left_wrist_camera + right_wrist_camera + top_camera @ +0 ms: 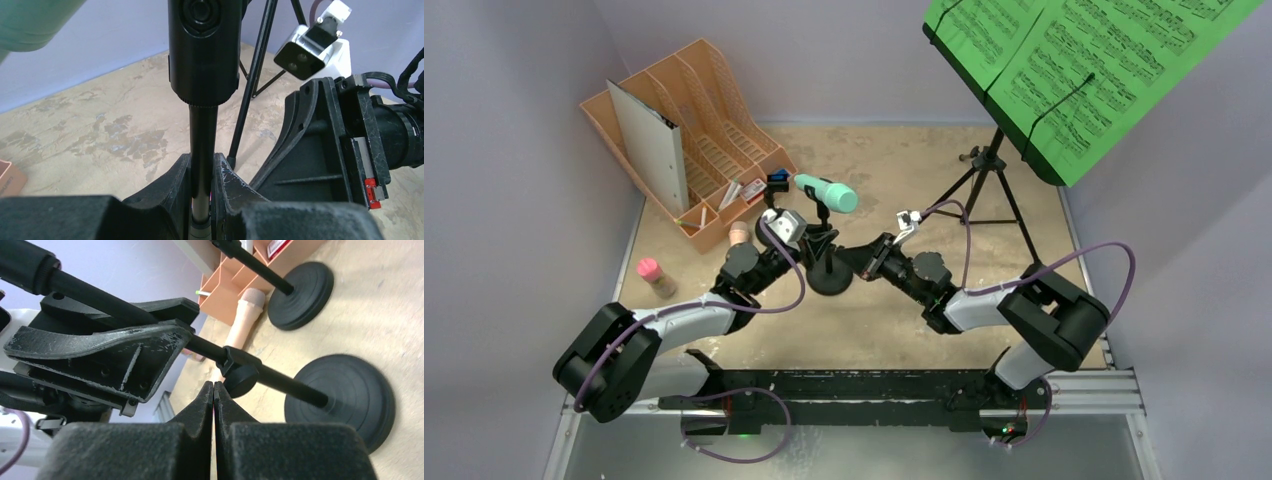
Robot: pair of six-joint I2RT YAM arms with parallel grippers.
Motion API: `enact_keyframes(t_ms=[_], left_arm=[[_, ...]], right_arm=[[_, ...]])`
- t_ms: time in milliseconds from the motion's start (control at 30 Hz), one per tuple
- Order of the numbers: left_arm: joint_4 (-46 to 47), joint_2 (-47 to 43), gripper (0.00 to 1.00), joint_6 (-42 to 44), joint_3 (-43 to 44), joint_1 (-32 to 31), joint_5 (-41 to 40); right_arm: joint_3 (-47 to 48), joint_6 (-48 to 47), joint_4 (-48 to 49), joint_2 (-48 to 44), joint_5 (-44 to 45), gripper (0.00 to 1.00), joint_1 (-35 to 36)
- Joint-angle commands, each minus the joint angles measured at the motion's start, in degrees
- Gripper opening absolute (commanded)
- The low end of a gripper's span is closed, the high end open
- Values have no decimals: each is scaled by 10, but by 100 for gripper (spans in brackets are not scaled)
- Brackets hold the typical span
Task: Pack up the instrument practice props
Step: Unscrew the knob on the microphone stand.
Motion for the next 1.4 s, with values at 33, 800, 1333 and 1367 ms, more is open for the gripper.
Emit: enact_keyframes(t_ms=[33,800,1333,1367], left_arm=[[-1,-8,0,-17,4,-8,35],[-2,-11,0,-16,4,-7,42],[-6,-13,0,-15,5,-7,38],[-6,-13,0,-14,4,-8,38]], right_arm=[[19,-123,23,-27,6,0,-5],[65,-39,-108,-32,-8,45,-23],[35,-62,-15,-23,-46,11,-24],[32,-73,-4,-23,-47,8,-24]])
